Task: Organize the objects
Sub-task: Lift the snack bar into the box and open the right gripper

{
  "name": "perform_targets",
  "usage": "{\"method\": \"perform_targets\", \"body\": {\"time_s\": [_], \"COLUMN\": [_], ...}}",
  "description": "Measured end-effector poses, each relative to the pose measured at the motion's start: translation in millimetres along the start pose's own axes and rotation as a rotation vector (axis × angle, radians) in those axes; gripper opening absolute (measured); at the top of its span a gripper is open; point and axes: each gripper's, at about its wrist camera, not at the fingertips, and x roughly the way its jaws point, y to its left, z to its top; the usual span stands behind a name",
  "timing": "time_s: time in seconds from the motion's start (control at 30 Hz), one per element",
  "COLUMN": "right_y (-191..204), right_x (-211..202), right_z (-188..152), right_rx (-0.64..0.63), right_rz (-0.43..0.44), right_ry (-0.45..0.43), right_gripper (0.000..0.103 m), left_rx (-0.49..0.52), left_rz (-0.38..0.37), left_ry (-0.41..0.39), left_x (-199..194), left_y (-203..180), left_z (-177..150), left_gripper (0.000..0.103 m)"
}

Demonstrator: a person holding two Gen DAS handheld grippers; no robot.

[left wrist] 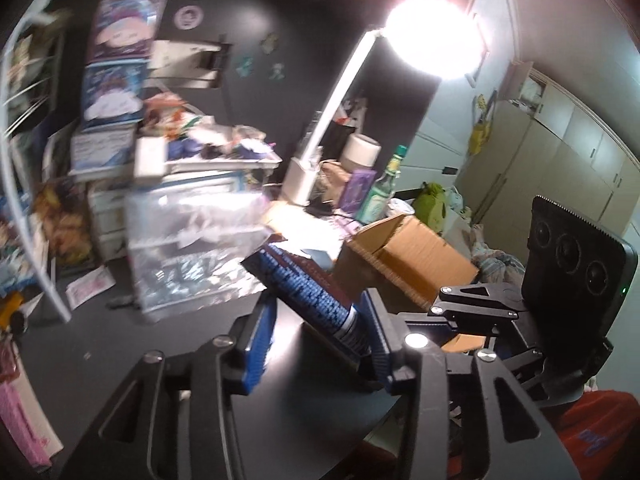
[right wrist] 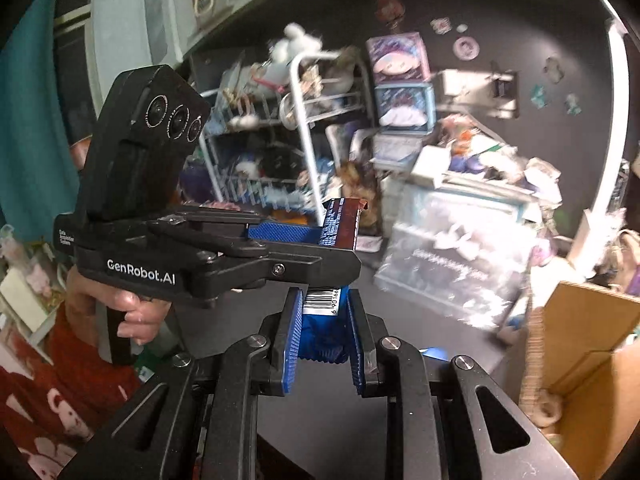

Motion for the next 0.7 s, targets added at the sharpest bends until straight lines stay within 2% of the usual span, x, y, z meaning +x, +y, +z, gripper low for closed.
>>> {"method": "perform_targets", "body": {"time_s": [0.27,0.47,0.6,0.63,0.7], "right_y": [-54,-93,-111,-114,-118], "right_x": [-59,-87,-92,-92,-90], "right_z": [-4,-14,-25,-28,-32], "right_rx": [0.051,0.108,0.132,0.134,0.136], "right_rz": [-0.093,-0.154,-0.174,-0.179,-0.188], "right_ry": [-0.034,-0.022,0.017,0.029,0.05], "right_gripper": [0.016,0.017,0.017,0.017,0.018], "left_rx": [0.085,0.1,0.102,0.105,0.114], "left_rz": [-0.081,-0.135,-0.138,-0.13,-0.109], "left_ry": [0.051,0.133,0.183,0.199,0.219], "left_x": [57,103,126,131,138], "left_y": [-57,-83,-88,-90,-93], "left_z": [40,51,50,49,48], "left_gripper": [0.035,0.035,0.035,0.037,0.049]}}
